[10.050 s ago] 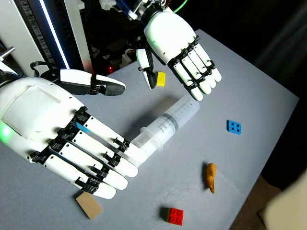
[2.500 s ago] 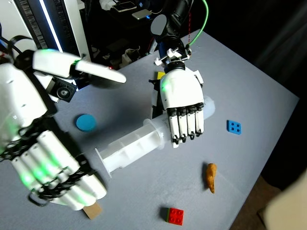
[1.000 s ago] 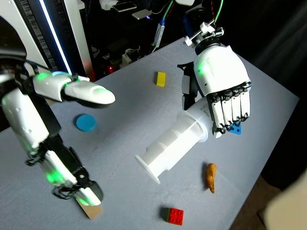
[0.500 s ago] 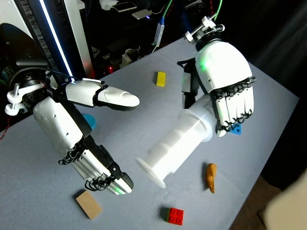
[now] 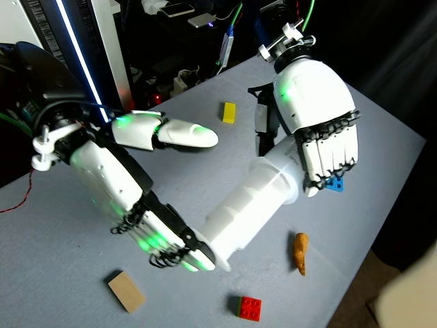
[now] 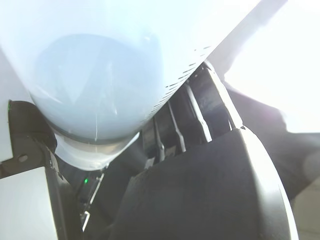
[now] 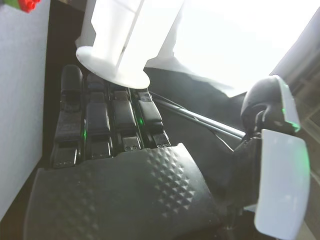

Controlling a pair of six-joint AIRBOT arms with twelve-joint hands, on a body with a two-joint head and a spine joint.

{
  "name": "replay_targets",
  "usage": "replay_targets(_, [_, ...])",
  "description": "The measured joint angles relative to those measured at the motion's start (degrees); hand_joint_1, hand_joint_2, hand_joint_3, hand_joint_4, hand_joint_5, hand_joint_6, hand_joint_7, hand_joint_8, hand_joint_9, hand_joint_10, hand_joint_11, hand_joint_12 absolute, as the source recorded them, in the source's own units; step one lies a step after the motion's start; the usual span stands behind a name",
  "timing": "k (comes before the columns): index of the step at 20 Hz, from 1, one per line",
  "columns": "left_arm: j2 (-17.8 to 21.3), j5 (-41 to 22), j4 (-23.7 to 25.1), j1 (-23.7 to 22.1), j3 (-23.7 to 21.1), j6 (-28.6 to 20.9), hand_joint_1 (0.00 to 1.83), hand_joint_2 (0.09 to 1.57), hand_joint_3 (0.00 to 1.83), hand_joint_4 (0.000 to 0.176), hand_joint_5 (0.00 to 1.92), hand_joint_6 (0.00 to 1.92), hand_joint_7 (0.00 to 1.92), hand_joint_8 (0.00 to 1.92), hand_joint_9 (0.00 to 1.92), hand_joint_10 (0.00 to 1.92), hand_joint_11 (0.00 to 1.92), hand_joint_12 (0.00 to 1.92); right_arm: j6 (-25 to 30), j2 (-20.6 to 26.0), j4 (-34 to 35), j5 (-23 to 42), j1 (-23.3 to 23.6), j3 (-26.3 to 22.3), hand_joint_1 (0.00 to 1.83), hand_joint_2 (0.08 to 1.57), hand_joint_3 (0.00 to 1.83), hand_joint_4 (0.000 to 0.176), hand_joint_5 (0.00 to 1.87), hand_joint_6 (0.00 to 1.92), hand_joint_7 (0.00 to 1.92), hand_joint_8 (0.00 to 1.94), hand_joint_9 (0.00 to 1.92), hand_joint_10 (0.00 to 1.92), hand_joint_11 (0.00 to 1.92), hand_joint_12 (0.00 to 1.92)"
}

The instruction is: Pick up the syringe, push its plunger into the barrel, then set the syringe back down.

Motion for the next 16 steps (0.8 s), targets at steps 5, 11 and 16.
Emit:
replay_targets(5, [0.02, 0.28, -0.04, -0.11, 0.04, 0.66, 1.48, 1.18, 0.00, 0.000, 0.85, 0.92, 0.72, 1.32, 0.75, 1.44, 0.76, 1.70, 0.31, -0.74, -0.13, -0.85, 0.42, 0.35, 0.23, 0.87, 0.00, 0.000, 0.12, 0.00, 0.12, 0.00, 0.12, 0.00, 0.00, 0.58])
replay_targets(11, [0.20, 1.11, -0.46, -0.50, 0.11, 1.01, 1.38, 1.19, 0.00, 0.000, 0.83, 1.00, 0.74, 1.35, 0.78, 1.51, 0.77, 1.56, 0.55, -2.67, 0.04, -1.40, 2.21, 1.25, 0.21, 0.88, 0.00, 0.000, 0.09, 0.00, 0.09, 0.00, 0.10, 0.00, 0.00, 0.53])
replay_targets(16, [0.44, 1.53, -0.66, -0.72, 0.52, 1.79, 1.48, 1.17, 0.00, 0.000, 0.86, 0.89, 0.76, 1.27, 0.79, 1.40, 0.78, 1.67, -0.76, -5.20, -0.22, -2.51, 4.17, 1.86, 0.22, 0.89, 0.00, 0.000, 0.12, 0.00, 0.13, 0.00, 0.12, 0.00, 0.00, 0.60])
